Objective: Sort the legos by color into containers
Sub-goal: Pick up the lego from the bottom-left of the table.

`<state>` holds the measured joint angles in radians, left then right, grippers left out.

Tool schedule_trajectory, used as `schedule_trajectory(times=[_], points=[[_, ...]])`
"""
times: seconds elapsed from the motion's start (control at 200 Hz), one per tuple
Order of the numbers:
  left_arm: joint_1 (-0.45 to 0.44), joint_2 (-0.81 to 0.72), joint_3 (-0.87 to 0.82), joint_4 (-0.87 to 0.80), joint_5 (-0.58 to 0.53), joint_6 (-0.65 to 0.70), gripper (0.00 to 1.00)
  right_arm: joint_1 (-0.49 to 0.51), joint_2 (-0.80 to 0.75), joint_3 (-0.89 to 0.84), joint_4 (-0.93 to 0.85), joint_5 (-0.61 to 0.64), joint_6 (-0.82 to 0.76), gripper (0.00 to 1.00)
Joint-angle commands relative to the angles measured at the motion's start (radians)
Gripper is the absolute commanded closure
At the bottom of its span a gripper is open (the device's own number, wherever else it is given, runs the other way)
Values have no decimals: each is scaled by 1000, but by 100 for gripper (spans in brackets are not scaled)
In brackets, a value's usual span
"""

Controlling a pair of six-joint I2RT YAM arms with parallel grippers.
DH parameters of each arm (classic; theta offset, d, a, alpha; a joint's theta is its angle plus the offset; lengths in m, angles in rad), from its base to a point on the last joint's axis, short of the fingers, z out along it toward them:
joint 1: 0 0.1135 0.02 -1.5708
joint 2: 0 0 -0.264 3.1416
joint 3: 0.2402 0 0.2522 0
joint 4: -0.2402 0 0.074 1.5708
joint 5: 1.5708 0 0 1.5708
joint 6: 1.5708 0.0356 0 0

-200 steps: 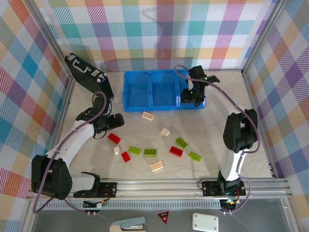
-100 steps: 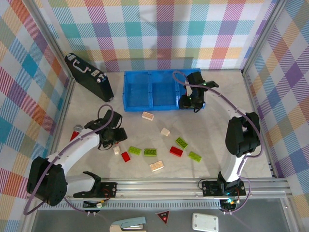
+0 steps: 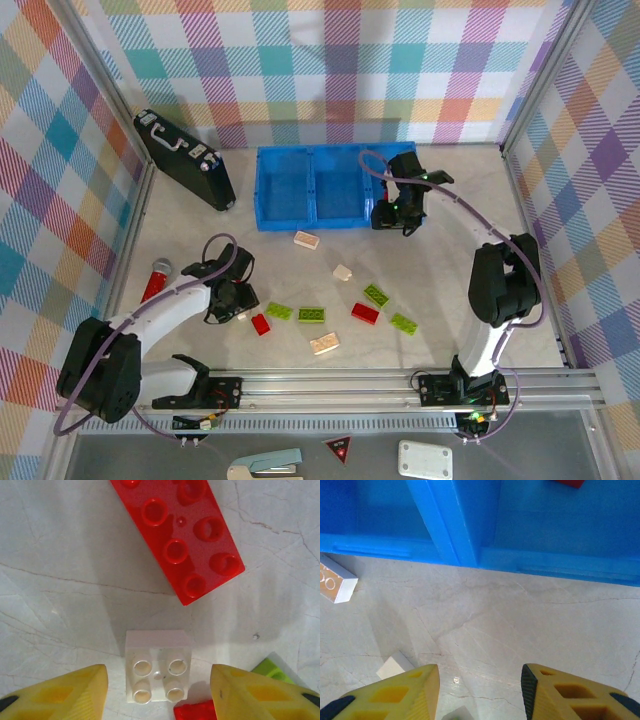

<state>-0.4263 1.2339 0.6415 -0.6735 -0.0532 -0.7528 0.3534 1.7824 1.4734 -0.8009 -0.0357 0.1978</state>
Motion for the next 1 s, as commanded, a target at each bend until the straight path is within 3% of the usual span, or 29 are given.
schedule_trajectory(times=[0.0,0.705,0.995], points=[[-12,14,-25,10,8,-10,46,7,-39,-11,-1,-13,-8,52],[-25,49,-33,35,4,12,63,24,-81,0,-42,5,-1,52],[-31,24,6,-8,4,34,66,33,-87,1,-46,7,-3,52]])
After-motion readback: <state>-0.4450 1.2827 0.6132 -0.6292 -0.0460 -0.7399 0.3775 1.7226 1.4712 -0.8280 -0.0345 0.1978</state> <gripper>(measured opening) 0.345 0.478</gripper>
